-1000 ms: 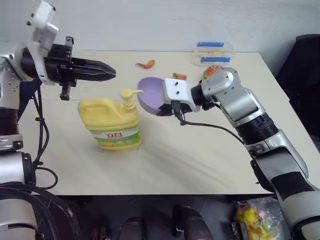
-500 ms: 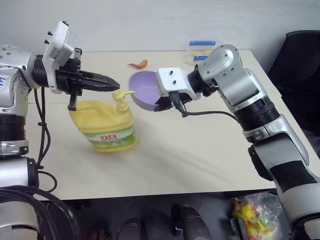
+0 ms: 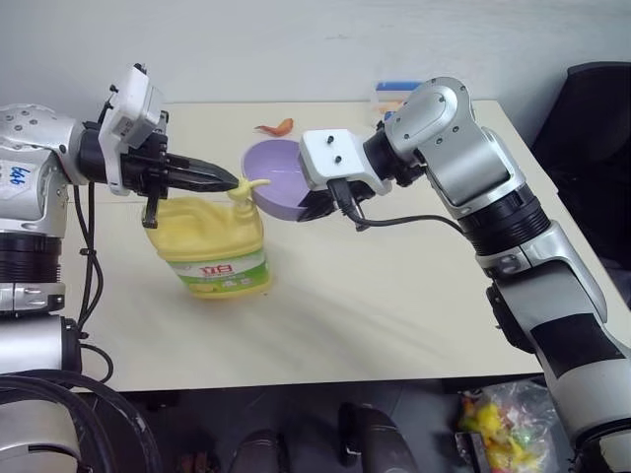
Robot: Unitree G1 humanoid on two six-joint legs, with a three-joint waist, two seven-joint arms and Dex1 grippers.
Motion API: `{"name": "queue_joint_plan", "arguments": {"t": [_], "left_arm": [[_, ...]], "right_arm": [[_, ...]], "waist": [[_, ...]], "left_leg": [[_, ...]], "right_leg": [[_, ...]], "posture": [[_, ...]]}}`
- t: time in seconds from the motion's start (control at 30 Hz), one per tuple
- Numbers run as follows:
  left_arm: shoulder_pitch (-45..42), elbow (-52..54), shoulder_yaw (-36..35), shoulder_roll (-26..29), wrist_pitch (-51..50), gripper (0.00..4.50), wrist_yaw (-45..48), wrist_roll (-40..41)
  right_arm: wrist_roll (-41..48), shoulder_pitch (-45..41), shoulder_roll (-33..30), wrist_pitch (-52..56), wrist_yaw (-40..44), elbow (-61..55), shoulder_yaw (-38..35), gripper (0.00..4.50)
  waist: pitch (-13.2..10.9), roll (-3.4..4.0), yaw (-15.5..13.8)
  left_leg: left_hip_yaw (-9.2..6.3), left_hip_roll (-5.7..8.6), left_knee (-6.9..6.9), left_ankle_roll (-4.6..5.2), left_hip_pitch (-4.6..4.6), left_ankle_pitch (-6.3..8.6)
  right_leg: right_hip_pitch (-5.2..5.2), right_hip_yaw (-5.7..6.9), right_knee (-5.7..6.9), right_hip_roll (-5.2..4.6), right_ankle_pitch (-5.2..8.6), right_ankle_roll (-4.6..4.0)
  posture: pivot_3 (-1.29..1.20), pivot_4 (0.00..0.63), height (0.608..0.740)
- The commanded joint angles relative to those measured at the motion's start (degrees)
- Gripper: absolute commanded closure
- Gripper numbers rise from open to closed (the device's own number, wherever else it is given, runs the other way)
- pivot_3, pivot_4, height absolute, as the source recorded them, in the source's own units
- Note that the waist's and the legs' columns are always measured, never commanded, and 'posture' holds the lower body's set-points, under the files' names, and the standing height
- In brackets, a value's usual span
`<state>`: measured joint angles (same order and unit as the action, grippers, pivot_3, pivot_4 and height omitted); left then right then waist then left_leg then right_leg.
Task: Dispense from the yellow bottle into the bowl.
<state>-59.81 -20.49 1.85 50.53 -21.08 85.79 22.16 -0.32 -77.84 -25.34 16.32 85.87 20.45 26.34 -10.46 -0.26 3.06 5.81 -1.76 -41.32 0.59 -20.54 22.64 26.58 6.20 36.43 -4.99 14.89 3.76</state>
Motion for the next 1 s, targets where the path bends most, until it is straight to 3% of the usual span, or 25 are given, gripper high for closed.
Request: {"name": "queue_joint_plan", "arguments": {"t": [0.03, 0.37, 0.67, 1.0], "left_arm": [[-0.1, 0.2, 0.4, -0.6, 0.7, 4.48, -0.7, -1.6], [1.3, -1.1, 2.3, -0.7, 3.9, 4.48, -1.3, -5.1], [-1.8, -2.5, -0.7, -1.7, 0.6, 4.48, -1.2, -2.5], [2.4, -1.3, 2.4, -1.0, 4.7, 4.48, -1.2, -6.5]], "right_arm": [[1.2, -1.5, -0.4, -0.2, 1.5, -3.3, -1.7, 4.5], [0.2, -0.4, -0.7, -1.7, 1.6, -3.9, -1.0, 4.5], [-0.4, -0.2, -1.1, -3.0, 1.7, -3.1, -0.9, 4.5], [-1.2, -0.1, -1.1, -4.1, 1.6, -2.3, -0.8, 4.5]], "waist": [[0.0, 0.0, 0.0], [0.0, 0.0, 0.0], [0.0, 0.0, 0.0], [0.0, 0.0, 0.0]], "left_leg": [[0.0, 0.0, -0.02, 0.0, 0.0, 0.0], [0.03, 0.0, -0.04, 0.0, 0.08, 0.0], [0.03, 0.01, -0.03, 0.01, 0.09, -0.01], [0.03, 0.01, -0.04, 0.01, 0.12, -0.01]], "right_leg": [[0.0, 0.0, 0.01, 0.0, 0.0, 0.0], [-0.03, -0.02, 0.09, -0.04, 0.0, 0.0], [-0.03, -0.01, 0.12, -0.06, 0.0, -0.01], [-0.05, -0.01, 0.16, -0.13, 0.01, -0.01]], "posture": [[0.0, 0.15, 0.74], [0.0, 0.15, 0.74], [0.0, 0.15, 0.74], [0.0, 0.15, 0.74]]}}
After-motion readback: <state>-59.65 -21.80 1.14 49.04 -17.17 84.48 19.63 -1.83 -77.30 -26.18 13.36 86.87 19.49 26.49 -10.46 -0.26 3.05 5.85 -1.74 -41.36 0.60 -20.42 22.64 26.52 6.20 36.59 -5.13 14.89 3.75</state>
